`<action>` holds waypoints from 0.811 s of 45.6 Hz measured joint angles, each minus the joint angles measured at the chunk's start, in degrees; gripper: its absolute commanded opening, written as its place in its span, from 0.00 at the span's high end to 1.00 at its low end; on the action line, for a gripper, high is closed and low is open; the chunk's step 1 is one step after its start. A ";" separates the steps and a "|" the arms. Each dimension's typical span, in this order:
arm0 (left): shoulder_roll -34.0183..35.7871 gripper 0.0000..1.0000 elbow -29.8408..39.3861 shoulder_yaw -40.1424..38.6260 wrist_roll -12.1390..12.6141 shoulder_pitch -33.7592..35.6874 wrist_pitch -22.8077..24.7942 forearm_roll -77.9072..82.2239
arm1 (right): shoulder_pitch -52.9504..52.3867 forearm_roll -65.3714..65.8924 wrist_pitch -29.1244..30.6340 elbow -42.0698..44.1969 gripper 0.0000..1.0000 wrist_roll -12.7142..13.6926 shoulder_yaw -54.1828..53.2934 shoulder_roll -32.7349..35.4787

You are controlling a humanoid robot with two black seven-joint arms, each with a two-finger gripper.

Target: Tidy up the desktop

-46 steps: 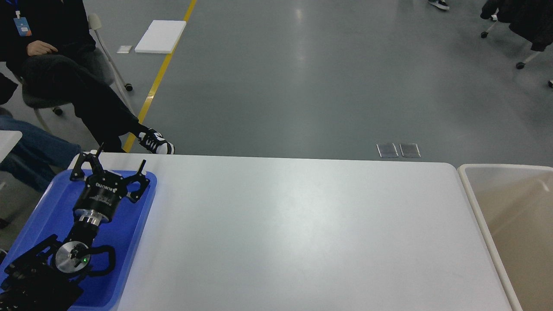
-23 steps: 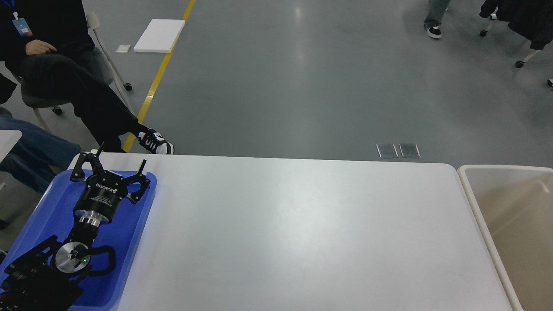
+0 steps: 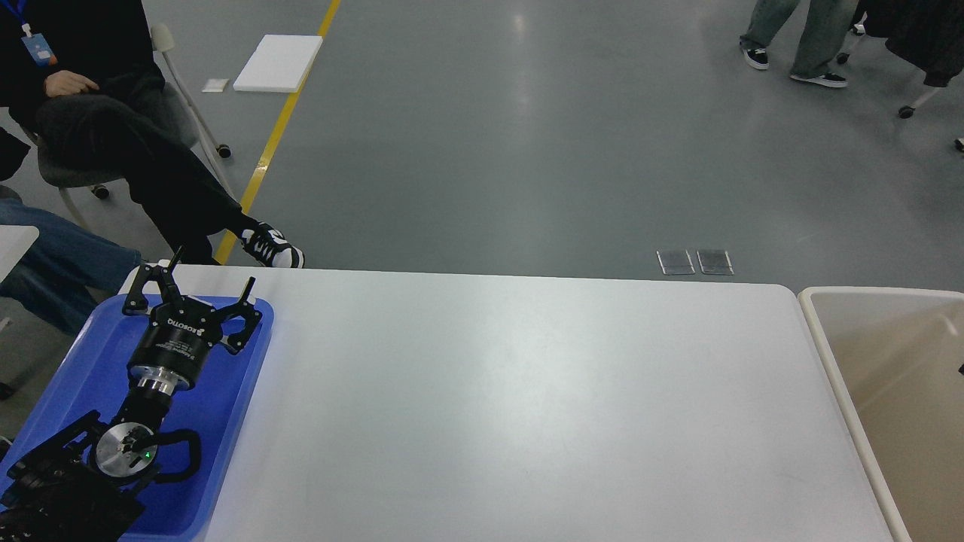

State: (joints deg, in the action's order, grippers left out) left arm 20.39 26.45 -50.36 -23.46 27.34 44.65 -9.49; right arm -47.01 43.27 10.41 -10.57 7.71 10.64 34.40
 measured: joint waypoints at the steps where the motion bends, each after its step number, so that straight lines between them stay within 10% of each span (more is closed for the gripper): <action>1: 0.00 0.01 0.00 0.00 0.00 0.00 0.00 0.00 | 0.20 -0.08 -0.29 0.23 1.00 0.00 0.03 -0.22; 5: 0.00 0.01 0.00 0.00 0.00 0.00 0.00 0.00 | 0.94 -0.37 -1.40 1.03 1.00 0.02 0.14 -1.01; 13: 0.00 0.01 0.00 0.00 0.00 0.02 0.00 0.00 | 1.73 -0.70 -3.68 1.85 0.54 0.01 0.27 -2.10; 19: 0.00 0.01 0.00 0.00 0.00 0.05 0.00 0.00 | 2.10 -0.83 -5.20 2.14 0.46 0.02 0.44 -2.54; 24: 0.00 0.01 0.00 0.00 0.00 0.07 0.00 0.00 | 2.29 -0.90 -6.07 2.25 0.00 0.02 0.55 -2.75; 37: 0.00 0.01 0.00 0.00 0.00 0.08 0.00 0.00 | 2.33 -2.90 -8.79 2.04 0.00 0.02 -0.14 -2.94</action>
State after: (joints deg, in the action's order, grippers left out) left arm 20.39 26.45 -50.36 -23.46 27.42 44.65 -9.49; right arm -44.68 40.37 1.62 -8.53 7.74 10.50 31.46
